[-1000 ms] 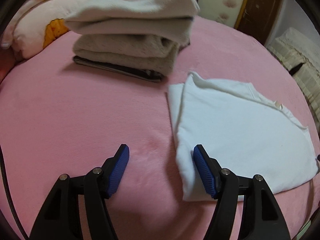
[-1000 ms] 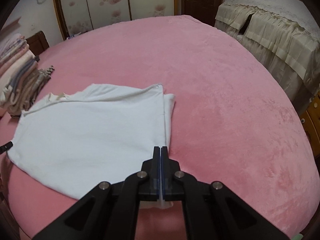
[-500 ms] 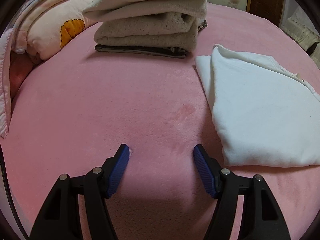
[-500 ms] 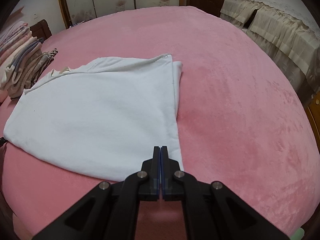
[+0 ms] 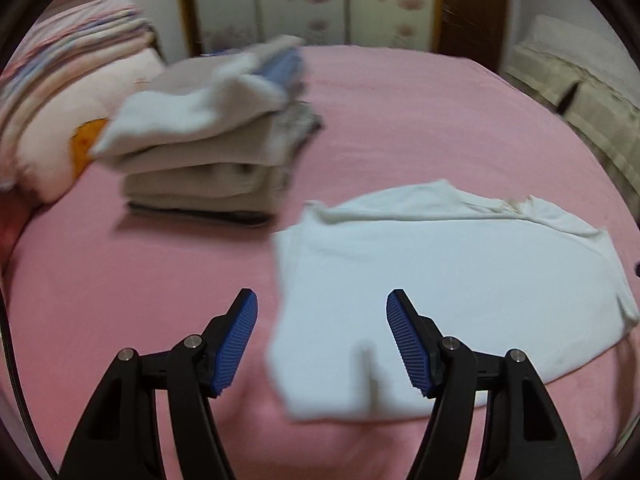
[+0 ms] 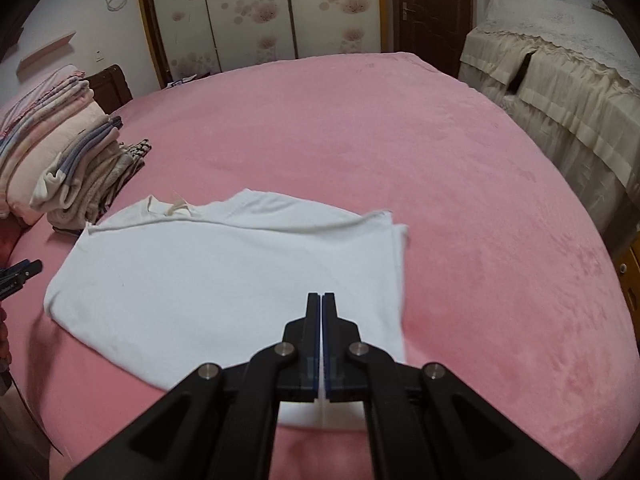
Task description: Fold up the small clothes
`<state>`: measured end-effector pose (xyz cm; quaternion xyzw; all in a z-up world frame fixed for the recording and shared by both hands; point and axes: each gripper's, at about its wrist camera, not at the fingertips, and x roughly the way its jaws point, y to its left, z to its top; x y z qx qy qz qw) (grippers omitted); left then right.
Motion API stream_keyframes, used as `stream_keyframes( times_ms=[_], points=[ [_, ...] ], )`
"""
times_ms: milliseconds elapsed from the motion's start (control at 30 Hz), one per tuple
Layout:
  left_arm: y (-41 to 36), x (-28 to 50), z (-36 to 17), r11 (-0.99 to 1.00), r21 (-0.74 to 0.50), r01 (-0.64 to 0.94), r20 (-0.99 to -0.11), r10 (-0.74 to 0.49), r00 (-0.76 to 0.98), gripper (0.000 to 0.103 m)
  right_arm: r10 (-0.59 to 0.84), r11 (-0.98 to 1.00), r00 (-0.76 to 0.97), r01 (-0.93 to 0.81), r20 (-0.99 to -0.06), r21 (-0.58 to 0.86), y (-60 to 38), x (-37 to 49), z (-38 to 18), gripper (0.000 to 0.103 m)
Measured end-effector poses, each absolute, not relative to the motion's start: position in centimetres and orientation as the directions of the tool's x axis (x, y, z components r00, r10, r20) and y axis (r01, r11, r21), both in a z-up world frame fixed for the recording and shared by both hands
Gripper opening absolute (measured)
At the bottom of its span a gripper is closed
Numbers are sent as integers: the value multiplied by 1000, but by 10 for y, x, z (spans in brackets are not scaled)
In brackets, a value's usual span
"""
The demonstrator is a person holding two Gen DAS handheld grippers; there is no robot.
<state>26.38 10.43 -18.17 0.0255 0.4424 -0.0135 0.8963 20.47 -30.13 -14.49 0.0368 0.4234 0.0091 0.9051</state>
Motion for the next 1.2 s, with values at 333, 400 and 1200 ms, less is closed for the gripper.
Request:
stream_keyframes(
  times_ms=[333, 400, 1200],
  points=[
    [32, 362, -242, 979, -59, 197, -890, -141, 433, 65, 128, 989, 562, -8, -817, 150, -277, 278, -189, 0],
    [33, 377, -244, 980, -76, 182, -893, -148, 425, 65, 130, 989, 555, -9, -822, 151, -274, 291, -194, 0],
    [58, 304, -196, 992, -125, -27, -868, -96, 486, 70, 154, 985, 619, -31, -770, 171, -246, 308, -163, 0]
  ],
)
